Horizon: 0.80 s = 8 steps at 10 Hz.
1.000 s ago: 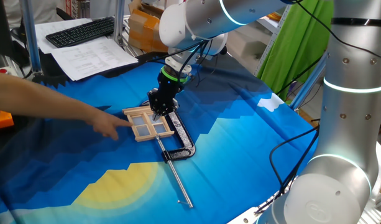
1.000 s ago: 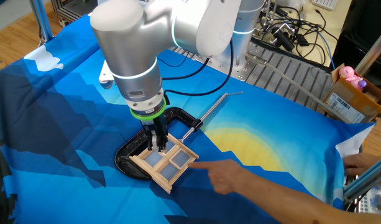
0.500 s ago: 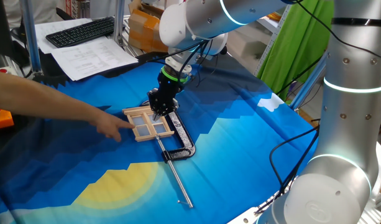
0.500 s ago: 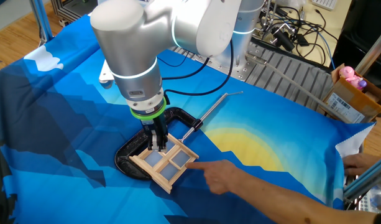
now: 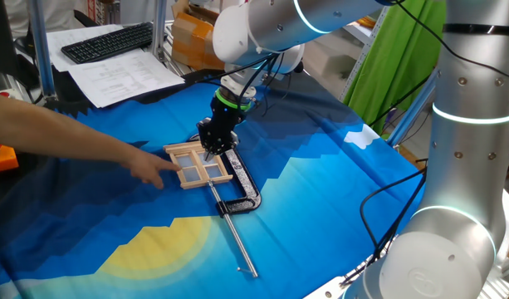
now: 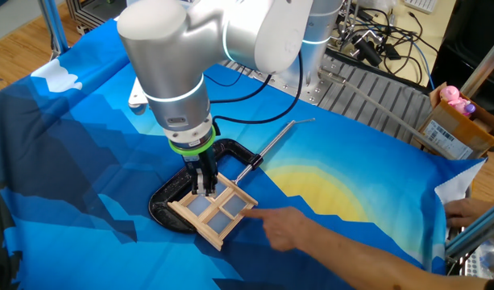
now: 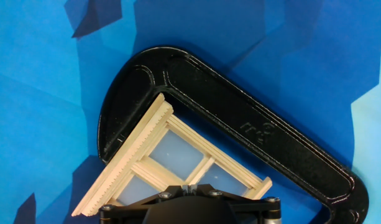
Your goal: Open a sliding window
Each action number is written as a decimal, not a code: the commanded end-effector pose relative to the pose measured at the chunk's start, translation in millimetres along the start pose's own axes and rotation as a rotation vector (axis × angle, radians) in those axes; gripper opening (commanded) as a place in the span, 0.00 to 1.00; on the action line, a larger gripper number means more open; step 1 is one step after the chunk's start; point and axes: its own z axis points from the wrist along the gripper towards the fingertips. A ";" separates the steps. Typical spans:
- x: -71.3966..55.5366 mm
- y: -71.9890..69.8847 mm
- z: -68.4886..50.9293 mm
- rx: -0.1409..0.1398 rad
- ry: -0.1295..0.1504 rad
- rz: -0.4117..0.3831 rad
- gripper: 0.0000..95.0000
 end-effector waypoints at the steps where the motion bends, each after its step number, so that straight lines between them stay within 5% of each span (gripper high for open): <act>1: 0.0 0.1 0.0 0.000 0.000 -0.001 0.00; 2: 121.9 26.1 -21.4 0.125 -0.024 -0.528 0.00; 8: 111.4 26.1 -21.1 0.154 -0.046 -0.544 0.00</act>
